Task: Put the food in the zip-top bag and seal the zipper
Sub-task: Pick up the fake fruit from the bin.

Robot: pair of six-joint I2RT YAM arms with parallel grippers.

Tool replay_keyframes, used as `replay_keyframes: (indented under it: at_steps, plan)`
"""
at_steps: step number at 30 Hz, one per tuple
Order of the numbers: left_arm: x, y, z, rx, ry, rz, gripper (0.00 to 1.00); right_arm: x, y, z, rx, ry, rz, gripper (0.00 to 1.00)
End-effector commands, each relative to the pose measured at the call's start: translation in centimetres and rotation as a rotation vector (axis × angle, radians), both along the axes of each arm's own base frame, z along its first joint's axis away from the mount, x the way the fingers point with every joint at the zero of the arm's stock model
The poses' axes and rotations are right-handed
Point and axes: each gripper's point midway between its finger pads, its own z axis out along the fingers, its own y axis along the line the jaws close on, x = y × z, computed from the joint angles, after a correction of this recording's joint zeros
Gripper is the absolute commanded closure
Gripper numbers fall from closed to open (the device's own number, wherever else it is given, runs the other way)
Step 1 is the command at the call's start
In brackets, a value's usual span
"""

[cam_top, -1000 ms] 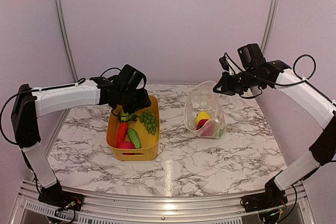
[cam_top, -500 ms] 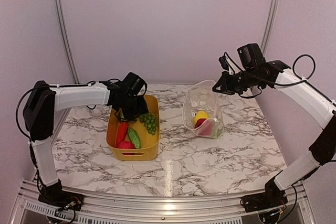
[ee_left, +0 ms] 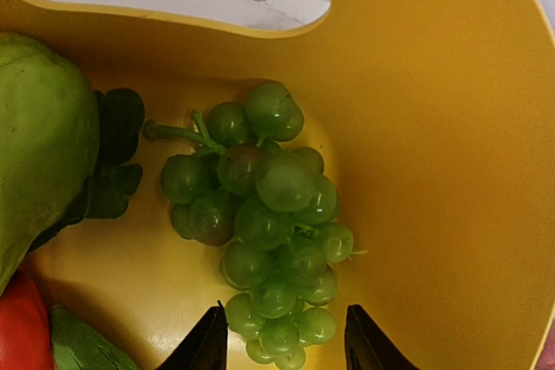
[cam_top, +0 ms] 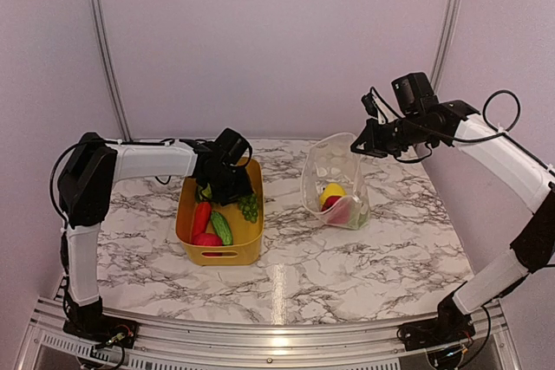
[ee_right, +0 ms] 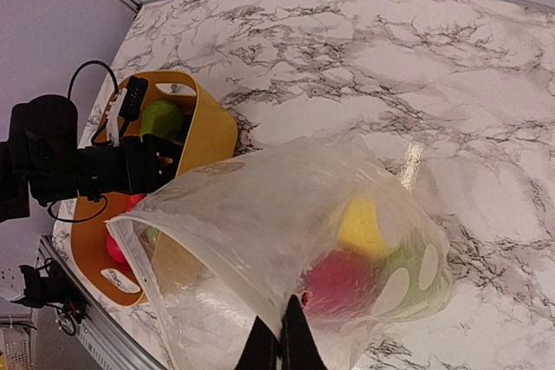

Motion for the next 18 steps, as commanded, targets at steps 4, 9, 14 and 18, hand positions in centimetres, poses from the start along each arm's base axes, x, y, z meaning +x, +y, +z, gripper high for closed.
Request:
replay_keyframes:
  at_steps: [4, 9, 14, 18]
  plan:
    - [-0.2, 0.2, -2.3, 0.029, 0.065, 0.012, 0.53, -0.1, -0.2, 1.0, 0.019, -0.022, -0.004, 1.00]
    - [-0.2, -0.1, -3.3, 0.029, 0.078, 0.007, 0.53, -0.4, -0.3, 0.9, 0.018, -0.017, -0.006, 1.00]
    - [-0.2, -0.2, -4.1, 0.028, 0.090, -0.001, 0.60, -0.6, -0.4, 1.0, 0.022, -0.016, -0.007, 1.00]
    - [0.0, -0.2, -4.5, 0.027, 0.087, -0.009, 0.68, -0.7, -0.4, 1.1, 0.024, -0.013, -0.008, 1.00]
